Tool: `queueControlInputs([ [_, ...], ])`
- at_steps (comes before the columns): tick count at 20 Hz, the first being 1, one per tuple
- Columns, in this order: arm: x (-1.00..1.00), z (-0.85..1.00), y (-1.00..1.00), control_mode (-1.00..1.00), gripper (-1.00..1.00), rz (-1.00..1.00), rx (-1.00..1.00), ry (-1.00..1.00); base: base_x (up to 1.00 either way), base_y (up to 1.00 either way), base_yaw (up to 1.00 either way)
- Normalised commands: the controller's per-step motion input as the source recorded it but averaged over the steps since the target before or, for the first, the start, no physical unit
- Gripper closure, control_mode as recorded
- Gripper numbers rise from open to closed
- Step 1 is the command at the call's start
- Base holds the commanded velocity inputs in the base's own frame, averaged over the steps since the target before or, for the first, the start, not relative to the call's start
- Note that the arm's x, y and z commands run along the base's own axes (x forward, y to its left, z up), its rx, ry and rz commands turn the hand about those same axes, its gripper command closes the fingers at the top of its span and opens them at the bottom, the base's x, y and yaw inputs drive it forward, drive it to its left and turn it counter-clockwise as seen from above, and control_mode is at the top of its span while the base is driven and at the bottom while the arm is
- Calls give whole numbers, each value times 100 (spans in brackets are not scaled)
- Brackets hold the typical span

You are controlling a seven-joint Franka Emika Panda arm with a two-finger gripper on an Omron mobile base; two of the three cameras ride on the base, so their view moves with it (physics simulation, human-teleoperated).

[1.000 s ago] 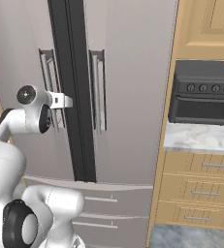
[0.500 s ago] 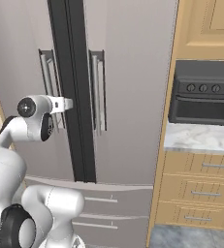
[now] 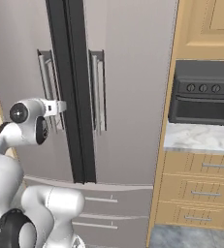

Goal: Retrieve the steak from the fridge and place it on the saucepan with marinade on the stove.

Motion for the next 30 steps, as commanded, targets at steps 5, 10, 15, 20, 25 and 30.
queueControlInputs([
  [5, -90, 0, 100, -100, 100, -3, 16, -27, 0, 0, 0],
  [10, -98, 0, 100, -100, 100, -8, 17, -16, 0, 0, 0],
  [15, -86, -2, 100, -100, 100, -15, 12, -12, 0, 0, 0],
  [20, -83, -2, 100, -100, 100, -28, 9, -12, 0, 0, 0],
  [25, -90, -6, 100, -100, 100, -35, 3, -12, 0, 0, 0],
  [30, -42, -19, 39, -100, -100, -3, -7, 4, 0, 0, 0],
])
